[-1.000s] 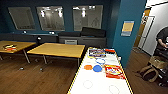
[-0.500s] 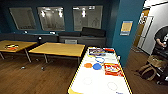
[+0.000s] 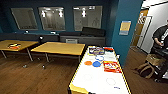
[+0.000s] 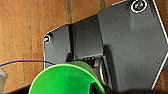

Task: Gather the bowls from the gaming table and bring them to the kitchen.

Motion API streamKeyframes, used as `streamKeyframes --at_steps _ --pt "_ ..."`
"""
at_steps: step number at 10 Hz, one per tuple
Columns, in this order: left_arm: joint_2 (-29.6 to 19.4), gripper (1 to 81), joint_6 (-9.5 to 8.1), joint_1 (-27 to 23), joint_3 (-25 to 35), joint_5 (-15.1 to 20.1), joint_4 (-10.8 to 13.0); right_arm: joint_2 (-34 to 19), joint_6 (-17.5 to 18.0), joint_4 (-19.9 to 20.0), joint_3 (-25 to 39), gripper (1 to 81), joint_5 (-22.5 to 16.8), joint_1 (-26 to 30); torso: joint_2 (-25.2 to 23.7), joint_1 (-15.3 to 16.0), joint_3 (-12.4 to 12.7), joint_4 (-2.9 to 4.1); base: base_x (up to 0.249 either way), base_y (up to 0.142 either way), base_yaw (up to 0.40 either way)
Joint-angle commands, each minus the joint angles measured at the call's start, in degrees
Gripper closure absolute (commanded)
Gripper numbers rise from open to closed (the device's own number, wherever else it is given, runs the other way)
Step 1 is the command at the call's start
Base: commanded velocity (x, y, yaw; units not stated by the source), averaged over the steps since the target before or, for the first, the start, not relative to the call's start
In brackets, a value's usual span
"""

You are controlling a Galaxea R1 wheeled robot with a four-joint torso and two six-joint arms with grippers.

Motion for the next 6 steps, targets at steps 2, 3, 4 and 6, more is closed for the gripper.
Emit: streamKeyframes --at_steps 2,3,4,6 --pt "-0.73 81.1 0.10 -1.91 0.63 0.58 0.93 -0.10 -0.06 -0.68 0.24 81.1 -1.90 2.33 0.00 0.05 0.00 0.00 -0.164 0.000 0.000" --pt "-0.73 81.1 0.10 -1.82 0.63 0.58 0.93 -0.10 -0.06 -0.68 0.24 81.1 -1.90 2.33 0.00 0.05 0.00 0.00 -0.166 0.000 0.000" --pt "-0.73 81.1 0.10 -1.82 0.63 0.58 0.93 -0.10 -0.06 -0.76 0.24 81.1 -1.90 2.33 -0.02 0.05 0.02 0.00 -0.166 0.000 0.000" --pt "-0.55 81.1 0.10 -1.82 0.46 0.58 0.93 -0.01 -0.06 -0.77 0.24 81.1 -1.90 2.33 -0.02 0.05 0.02 0.00 -0.166 0.000 0.000"
